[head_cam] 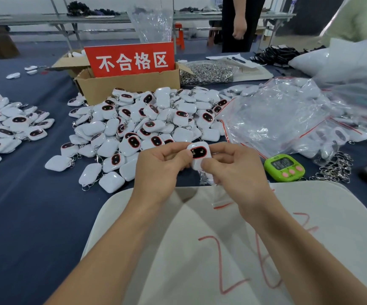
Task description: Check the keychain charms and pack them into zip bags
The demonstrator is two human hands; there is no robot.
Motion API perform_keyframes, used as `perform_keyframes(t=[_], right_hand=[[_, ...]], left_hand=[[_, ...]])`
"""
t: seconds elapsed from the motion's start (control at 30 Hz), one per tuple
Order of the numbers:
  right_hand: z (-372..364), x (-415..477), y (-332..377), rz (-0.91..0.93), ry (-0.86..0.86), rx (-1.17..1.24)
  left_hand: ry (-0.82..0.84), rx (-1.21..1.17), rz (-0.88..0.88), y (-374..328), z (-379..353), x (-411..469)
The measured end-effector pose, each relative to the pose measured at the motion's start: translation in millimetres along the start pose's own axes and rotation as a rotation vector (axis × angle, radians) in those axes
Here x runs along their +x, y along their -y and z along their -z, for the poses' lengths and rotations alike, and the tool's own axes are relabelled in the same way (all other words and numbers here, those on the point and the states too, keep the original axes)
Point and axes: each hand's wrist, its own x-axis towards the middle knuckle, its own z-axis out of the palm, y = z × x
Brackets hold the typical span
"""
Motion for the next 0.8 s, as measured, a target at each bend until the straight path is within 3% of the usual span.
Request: perform_keyframes(t=[0.13, 0.27, 0.47, 0.7, 0.8], right_hand=[[4.2, 0.1, 2.5, 0.074, -0.084, -0.084], [6.1, -1.5, 2.6, 0.252, -0.254, -0.331], [4.0, -5.2, 0.7, 0.344, -0.343, -0.376], [5.3, -2.8, -0.5, 0.347, -0.328, -0.423], [5.2, -2.4, -2.3, 0.346, -0.289, -0.419]], left_hand=[[-0.012, 0.008, -0.006, 0.3, -1.8, -1.6], [-0.116, 0.386, -0.196, 6.9, -1.2, -7.2], [-0.149, 0.529, -0.328, 2.6, -6.3, -19.5], [-0.103, 0.528, -0.290, 4.9, -4.1, -14.9], [-0.060, 0.383, -0.223, 6.5, -5.0, -11.0]])
